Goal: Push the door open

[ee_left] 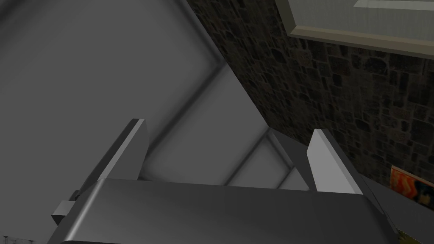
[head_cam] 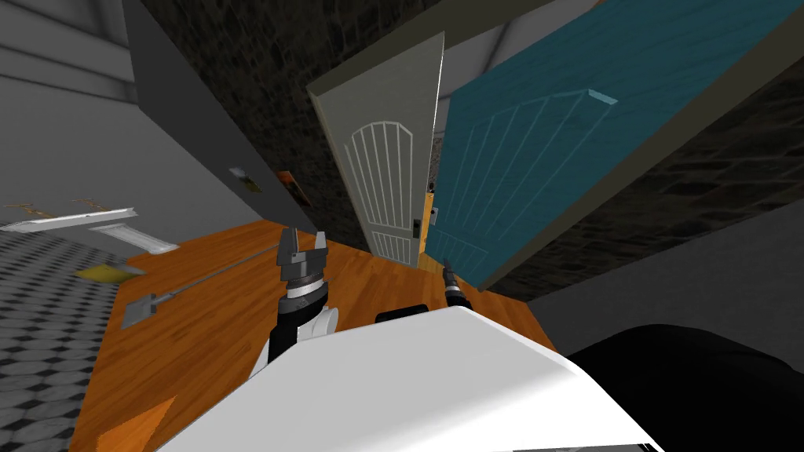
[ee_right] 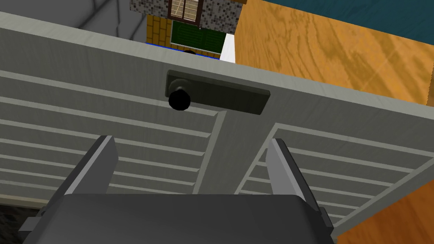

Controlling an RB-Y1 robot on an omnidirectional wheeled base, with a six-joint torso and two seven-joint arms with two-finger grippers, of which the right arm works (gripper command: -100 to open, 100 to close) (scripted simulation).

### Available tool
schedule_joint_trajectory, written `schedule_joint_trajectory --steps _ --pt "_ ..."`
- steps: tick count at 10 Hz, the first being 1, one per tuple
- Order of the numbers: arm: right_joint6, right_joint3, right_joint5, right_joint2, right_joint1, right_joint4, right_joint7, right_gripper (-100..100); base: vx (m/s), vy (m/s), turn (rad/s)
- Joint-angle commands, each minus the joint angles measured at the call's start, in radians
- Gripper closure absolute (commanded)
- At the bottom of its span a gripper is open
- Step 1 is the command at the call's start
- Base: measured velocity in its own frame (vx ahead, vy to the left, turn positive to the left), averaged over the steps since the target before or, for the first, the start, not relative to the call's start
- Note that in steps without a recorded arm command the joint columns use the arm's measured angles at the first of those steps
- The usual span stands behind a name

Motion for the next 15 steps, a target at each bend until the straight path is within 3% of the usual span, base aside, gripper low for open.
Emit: schedule_joint_trajectory --steps 1,3,15 --pt "-0.007 -0.015 -0.015 -0.009 -0.028 0.03 0.009 -100 -0.01 -0.111 0.168" --pt "-0.014 -0.028 -0.029 -0.016 -0.054 0.058 0.017 -100 -0.007 -0.098 0.129" --pt "-0.078 -0.145 -0.152 -0.063 -0.285 0.311 0.091 -100 -0.01 -0.166 0.139"
